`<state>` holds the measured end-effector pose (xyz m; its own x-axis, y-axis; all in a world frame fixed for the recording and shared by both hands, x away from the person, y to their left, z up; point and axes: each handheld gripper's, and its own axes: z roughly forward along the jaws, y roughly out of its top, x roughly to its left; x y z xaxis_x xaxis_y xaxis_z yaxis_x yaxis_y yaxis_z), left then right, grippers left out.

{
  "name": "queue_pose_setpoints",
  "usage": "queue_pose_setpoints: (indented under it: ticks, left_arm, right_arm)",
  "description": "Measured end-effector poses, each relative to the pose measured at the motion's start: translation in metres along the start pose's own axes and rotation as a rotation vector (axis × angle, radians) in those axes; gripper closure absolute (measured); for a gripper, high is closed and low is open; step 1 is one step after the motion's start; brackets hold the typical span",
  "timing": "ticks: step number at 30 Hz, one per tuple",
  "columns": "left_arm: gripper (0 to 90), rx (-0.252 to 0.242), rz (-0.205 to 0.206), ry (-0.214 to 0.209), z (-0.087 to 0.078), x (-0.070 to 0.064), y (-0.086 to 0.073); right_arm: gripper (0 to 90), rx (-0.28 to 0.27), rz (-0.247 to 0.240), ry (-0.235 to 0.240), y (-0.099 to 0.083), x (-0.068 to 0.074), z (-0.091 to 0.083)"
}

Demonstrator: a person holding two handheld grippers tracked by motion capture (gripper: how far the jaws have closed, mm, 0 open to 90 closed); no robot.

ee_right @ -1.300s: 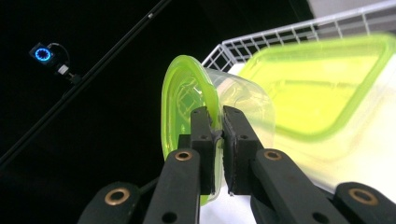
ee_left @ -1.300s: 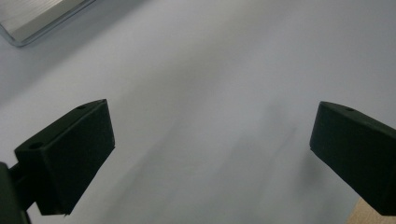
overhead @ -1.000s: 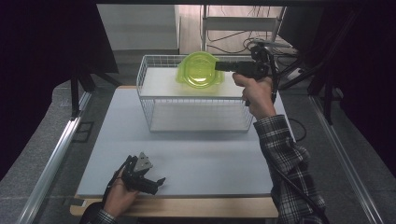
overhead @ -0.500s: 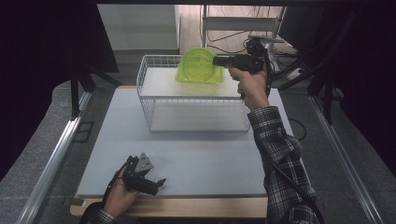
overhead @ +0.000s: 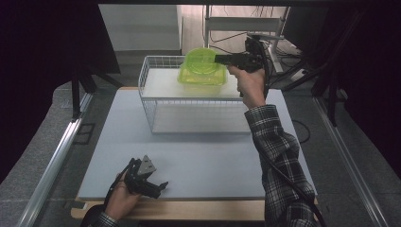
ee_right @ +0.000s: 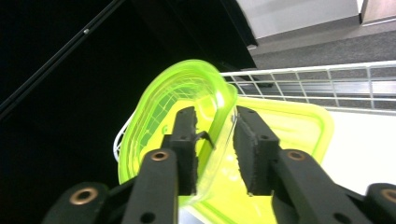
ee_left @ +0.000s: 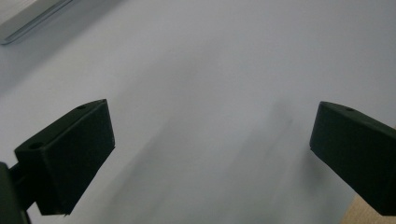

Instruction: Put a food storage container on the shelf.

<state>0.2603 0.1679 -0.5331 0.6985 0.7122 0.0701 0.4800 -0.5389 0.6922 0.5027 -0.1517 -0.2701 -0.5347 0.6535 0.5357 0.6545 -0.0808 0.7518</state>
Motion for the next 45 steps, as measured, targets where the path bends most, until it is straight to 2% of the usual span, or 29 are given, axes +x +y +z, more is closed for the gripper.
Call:
queue_pose_setpoints:
  ticks: [6,16,19,26,31,35,45]
  left_arm:
    - [0.0,0.005,0.005,0.001,0.0,0.0,0.0]
    - [0.0,0.007,0.008,0.002,0.001,-0.001,0.0]
    - [0.0,0.009,0.01,0.003,0.001,-0.001,0.0]
    - [0.0,0.014,0.011,0.004,0.001,-0.002,0.001]
    - [0.0,0.017,0.016,0.004,0.002,-0.003,0.001]
    - [0.0,0.017,0.015,0.004,0.002,-0.003,0.001]
    - [0.0,0.02,0.019,0.002,0.002,-0.003,0.001]
  right_arm:
    - [62.2,-0.012,-0.005,-0.021,0.001,-0.004,0.0]
    - [55.4,-0.021,-0.062,-0.036,0.001,0.002,-0.012]
    - [59.9,-0.02,-0.071,-0.033,-0.002,0.002,-0.016]
    - [88.7,-0.01,-0.113,-0.011,-0.018,0.009,-0.028]
    - [89.2,0.049,-0.13,0.009,-0.035,0.011,-0.02]
    - [89.2,0.07,-0.13,0.019,-0.042,0.009,-0.009]
    - [89.1,0.049,-0.083,0.027,-0.042,0.004,0.004]
